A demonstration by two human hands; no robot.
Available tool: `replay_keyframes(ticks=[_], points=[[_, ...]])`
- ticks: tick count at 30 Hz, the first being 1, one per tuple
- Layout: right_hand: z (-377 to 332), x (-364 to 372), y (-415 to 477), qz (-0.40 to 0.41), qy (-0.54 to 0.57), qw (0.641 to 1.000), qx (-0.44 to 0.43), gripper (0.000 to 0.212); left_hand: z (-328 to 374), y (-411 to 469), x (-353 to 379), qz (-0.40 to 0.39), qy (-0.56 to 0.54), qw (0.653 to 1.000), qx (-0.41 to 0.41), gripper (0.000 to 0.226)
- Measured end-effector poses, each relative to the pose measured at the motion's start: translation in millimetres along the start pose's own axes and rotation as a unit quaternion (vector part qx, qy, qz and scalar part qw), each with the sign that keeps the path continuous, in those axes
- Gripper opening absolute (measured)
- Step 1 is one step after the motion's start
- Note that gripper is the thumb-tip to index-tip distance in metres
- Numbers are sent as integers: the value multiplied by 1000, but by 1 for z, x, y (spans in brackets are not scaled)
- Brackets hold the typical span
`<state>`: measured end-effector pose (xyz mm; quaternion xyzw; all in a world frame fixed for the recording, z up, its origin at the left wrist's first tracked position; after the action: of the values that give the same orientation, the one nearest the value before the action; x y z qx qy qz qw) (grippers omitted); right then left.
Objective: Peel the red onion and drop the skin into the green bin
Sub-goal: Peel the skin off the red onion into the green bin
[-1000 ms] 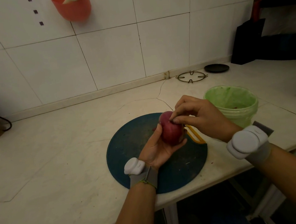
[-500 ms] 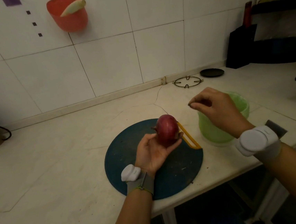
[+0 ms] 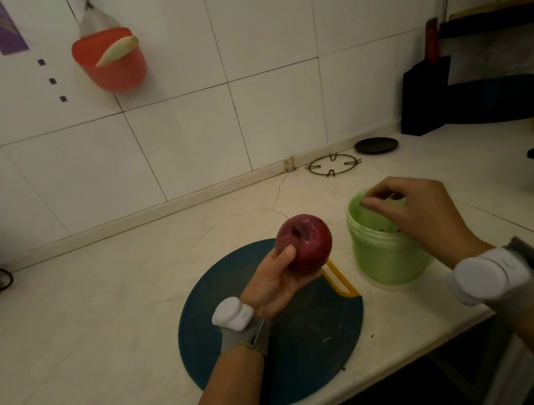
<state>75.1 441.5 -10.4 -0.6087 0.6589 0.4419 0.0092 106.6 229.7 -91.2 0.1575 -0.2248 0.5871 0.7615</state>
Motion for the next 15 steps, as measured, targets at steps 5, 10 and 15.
replay_keyframes(ticks=[5, 10, 15], points=[[-33, 35, -13, -137, 13, 979, -151, 28, -5, 11, -12, 3, 10, 1000, -4, 92], [-54, 62, -22, -169, 10, 971, -170, 44, -8, 11, -18, -10, -63, 998, 9, 79], [-51, 77, -22, -124, 23, 977, -169, 42, -6, 6, -26, -15, -115, 993, 22, 54]])
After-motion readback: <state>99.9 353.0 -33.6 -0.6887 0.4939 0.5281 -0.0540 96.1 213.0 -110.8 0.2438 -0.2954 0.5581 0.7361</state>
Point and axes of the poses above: each hand's wrist, its own y-axis towards the middle knuckle, its own x-axis out of the palm, z = x × y, the point moved 4 cm from there along y, towards the middle knuckle
